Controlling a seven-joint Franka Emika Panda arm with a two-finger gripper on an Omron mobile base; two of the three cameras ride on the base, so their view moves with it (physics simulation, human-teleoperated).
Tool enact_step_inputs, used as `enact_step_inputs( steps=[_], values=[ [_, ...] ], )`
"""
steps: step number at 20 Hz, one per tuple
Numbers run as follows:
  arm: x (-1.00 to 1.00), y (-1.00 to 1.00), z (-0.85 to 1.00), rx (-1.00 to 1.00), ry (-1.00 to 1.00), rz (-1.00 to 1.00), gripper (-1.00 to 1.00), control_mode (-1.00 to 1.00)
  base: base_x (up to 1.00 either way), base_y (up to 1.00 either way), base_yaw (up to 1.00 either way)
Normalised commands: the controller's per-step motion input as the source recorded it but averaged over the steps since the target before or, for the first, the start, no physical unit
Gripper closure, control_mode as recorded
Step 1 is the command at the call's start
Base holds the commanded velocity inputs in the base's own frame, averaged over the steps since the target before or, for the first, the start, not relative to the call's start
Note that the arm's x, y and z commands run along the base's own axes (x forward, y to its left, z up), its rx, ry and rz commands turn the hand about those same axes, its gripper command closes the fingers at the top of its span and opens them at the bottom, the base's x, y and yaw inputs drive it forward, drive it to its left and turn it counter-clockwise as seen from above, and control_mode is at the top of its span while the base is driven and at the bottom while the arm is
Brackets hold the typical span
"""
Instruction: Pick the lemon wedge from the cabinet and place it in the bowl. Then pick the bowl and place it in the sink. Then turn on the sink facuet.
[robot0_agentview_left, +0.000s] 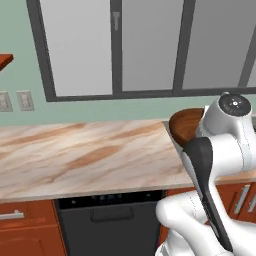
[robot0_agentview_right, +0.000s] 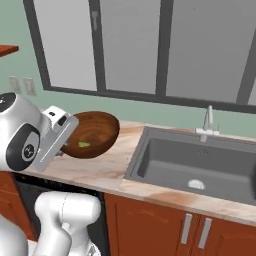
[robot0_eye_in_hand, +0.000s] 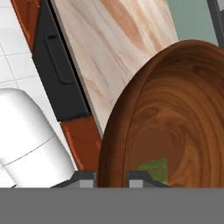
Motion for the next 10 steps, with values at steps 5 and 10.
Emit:
enact_step_inputs(
  steps=[5,10],
  values=[
    [0.0,0.0,0.0,0.0,0.0,0.0,1.0,1.0,-0.07,-0.76,0.09],
    [0.0,0.0,0.0,0.0,0.0,0.0,1.0,1.0,-0.02,-0.7,0.05]
  ],
)
